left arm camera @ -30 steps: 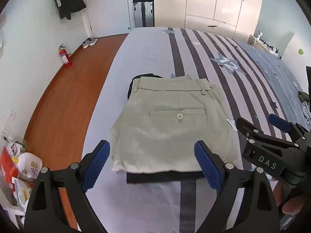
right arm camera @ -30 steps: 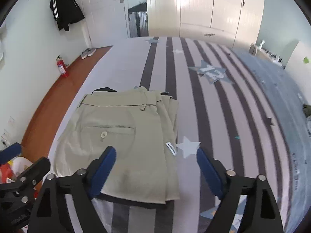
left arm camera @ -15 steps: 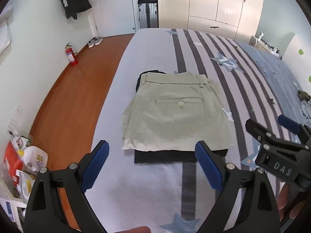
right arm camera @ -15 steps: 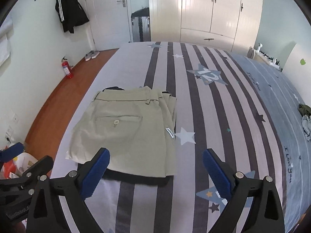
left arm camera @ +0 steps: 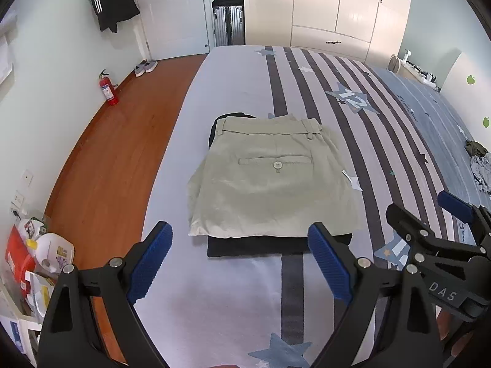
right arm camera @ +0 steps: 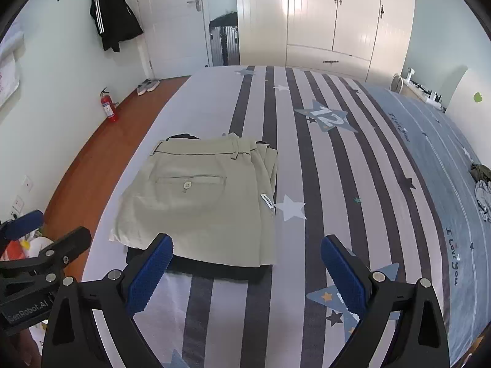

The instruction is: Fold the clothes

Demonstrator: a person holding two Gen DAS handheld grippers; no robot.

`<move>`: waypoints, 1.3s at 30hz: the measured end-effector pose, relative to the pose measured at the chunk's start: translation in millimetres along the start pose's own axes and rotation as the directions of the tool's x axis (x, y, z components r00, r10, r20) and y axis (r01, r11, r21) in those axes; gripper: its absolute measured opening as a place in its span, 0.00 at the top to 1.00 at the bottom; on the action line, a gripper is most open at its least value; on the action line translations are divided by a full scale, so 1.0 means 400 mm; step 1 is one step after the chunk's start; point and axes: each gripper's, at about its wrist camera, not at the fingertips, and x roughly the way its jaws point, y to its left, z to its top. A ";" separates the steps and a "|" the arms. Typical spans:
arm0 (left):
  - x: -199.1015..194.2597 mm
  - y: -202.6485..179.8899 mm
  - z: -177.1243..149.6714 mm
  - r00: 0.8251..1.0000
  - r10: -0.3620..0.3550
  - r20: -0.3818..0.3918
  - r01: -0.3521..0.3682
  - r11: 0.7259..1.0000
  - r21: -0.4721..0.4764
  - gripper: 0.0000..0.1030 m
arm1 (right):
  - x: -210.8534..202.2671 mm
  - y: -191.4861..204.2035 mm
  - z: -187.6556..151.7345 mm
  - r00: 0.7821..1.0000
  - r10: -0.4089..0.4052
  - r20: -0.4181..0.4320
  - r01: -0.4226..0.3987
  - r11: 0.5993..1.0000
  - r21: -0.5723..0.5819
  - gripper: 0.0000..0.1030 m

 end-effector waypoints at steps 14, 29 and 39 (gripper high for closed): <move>-0.010 -0.002 0.003 1.000 -0.009 0.006 0.009 1.000 -0.008 0.14 | -0.009 -0.003 -0.007 1.000 0.006 -0.010 -0.005 1.000 0.008 0.07; -0.043 -0.010 -0.012 0.999 -0.013 0.029 0.014 1.000 -0.015 0.14 | -0.029 -0.018 -0.018 1.000 0.015 0.011 -0.015 1.000 0.020 0.07; -0.075 -0.024 -0.077 0.996 0.002 0.086 0.003 0.999 -0.054 0.14 | -0.057 -0.042 -0.062 0.997 0.046 0.062 -0.046 0.999 -0.010 0.07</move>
